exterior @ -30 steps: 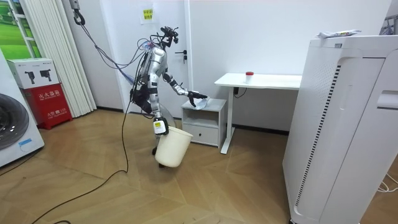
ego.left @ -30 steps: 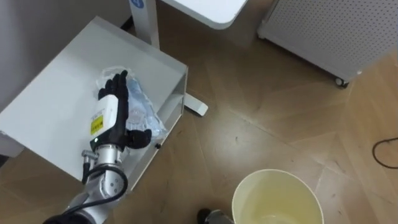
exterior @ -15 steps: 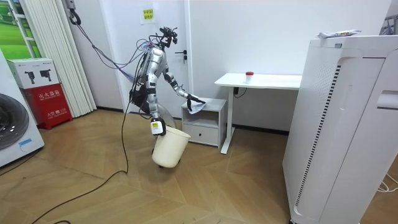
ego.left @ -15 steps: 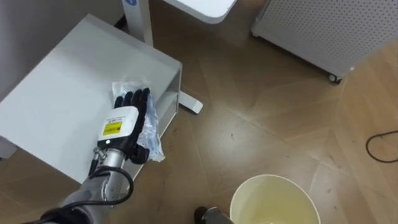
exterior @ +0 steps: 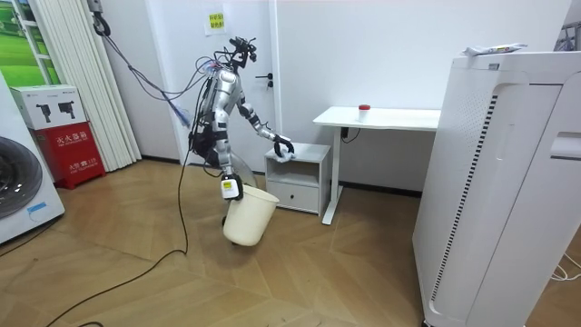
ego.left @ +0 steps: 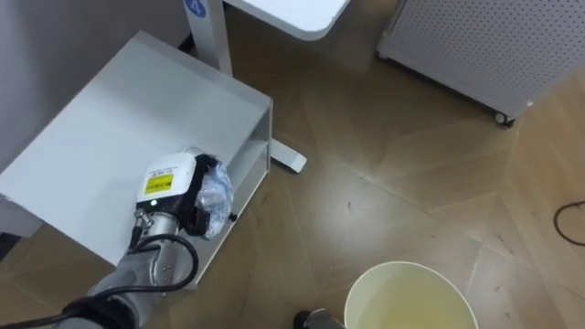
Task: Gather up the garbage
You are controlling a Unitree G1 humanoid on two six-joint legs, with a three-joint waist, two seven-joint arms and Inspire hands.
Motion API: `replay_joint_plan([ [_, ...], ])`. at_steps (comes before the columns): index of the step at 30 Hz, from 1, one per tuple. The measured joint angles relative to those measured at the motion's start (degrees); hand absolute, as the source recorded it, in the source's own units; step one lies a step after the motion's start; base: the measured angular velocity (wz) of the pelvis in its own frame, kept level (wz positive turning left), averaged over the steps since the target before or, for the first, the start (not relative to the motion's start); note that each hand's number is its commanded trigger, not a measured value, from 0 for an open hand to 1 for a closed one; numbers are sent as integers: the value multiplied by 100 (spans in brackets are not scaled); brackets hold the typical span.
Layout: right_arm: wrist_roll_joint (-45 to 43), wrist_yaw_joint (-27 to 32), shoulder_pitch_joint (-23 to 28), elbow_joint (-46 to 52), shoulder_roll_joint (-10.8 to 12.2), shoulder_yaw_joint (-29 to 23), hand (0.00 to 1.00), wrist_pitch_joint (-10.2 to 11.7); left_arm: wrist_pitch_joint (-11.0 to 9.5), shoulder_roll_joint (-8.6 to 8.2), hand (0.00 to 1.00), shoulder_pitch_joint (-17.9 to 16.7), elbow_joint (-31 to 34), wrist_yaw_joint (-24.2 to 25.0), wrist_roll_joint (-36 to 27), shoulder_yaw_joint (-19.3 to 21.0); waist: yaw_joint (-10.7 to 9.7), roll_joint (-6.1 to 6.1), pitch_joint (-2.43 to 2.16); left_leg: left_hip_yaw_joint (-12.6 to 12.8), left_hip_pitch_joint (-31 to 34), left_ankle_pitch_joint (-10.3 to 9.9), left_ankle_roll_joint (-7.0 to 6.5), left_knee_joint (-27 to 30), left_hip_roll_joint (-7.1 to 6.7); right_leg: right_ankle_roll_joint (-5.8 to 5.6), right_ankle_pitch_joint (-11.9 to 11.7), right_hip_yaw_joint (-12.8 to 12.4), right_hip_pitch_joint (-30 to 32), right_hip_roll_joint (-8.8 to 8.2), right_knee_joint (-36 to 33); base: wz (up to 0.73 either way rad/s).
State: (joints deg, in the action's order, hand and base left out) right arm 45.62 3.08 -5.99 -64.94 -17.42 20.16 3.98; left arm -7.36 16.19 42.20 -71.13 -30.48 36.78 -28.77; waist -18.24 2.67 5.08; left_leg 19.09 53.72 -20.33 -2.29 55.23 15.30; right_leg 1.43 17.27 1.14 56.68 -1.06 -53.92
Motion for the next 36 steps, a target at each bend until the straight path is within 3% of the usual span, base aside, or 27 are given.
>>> replay_joint_plan([
  [9,8,94,25,61,-19,102,100,52,-126,-8,100,-122,3,31,-211,9,50,-8,-2,-28,-34,64,30,-80,1,62,-45,71,-51,-35,72,1],
  [13,34,197,28,62,-7,106,100,291,-265,-32,100,-209,6,126,-852,46,126,-8,-2,-19,-117,67,31,-156,-2,64,-50,90,-154,-52,180,0],
  [17,34,392,-57,84,49,107,100,486,-518,-42,100,-370,391,203,-1575,189,406,1,-5,-21,-193,126,37,-356,-5,32,-175,83,-279,4,477,-4],
  [19,30,450,-98,75,76,108,100,510,-672,-110,100,-569,512,262,-2053,184,471,2,-6,-24,-329,148,44,-488,-47,26,-192,103,-443,-16,618,6],
  [20,35,468,-160,72,106,107,100,594,-696,-153,100,-732,654,355,-2296,185,478,0,-10,-17,-429,190,36,-616,-124,24,-192,130,-538,-86,690,17],
  [22,10,580,-216,71,144,107,100,721,-697,-298,100,-964,926,484,-2508,184,644,6,-18,5,-522,207,30,-712,-128,4,-209,150,-642,-92,818,8],
  [24,10,683,-310,88,189,115,100,830,-745,-580,100,-1289,1197,710,-2906,135,813,-12,-33,-6,-636,221,35,-825,-216,-4,-208,221,-746,-182,855,11],
  [25,10,688,-350,98,210,117,100,863,-745,-630,100,-1367,1242,778,-3020,103,836,-19,-40,-3,-657,226,33,-846,-234,-8,-205,221,-762,-195,863,10],
  [27,-113,742,-405,315,275,124,100,994,-747,-863,100,-1604,1413,1080,-3258,-6,926,-84,-105,-7,-675,283,22,-917,-313,-17,-201,232,-774,-253,918,10],
  [28,-129,744,-405,390,310,135,100,1029,-753,-903,100,-1670,1469,1151,-3315,-74,934,-110,-128,-7,-676,299,18,-948,-328,-21,-203,246,-780,-268,939,16],
  [31,-193,694,-516,573,466,521,100,1013,-765,-1025,100,-1887,1507,1513,-3608,-468,930,-288,-263,-48,-759,368,35,-1071,-372,-19,-212,295,-906,-286,1063,10],
  [33,-462,581,-631,600,739,679,100,994,-765,-1136,100,-2101,1673,1819,-3623,-653,948,-307,-282,-114,-887,412,29,-1198,-401,-39,-262,355,-1098,-289,1240,13],
  [36,-917,334,-646,690,931,698,100,966,-769,-1262,100,-2299,1854,2192,-3622,-780,1089,-305,-282,-83,-1020,449,-9,-1395,-503,-80,-290,353,-1196,-332,1323,5],
])
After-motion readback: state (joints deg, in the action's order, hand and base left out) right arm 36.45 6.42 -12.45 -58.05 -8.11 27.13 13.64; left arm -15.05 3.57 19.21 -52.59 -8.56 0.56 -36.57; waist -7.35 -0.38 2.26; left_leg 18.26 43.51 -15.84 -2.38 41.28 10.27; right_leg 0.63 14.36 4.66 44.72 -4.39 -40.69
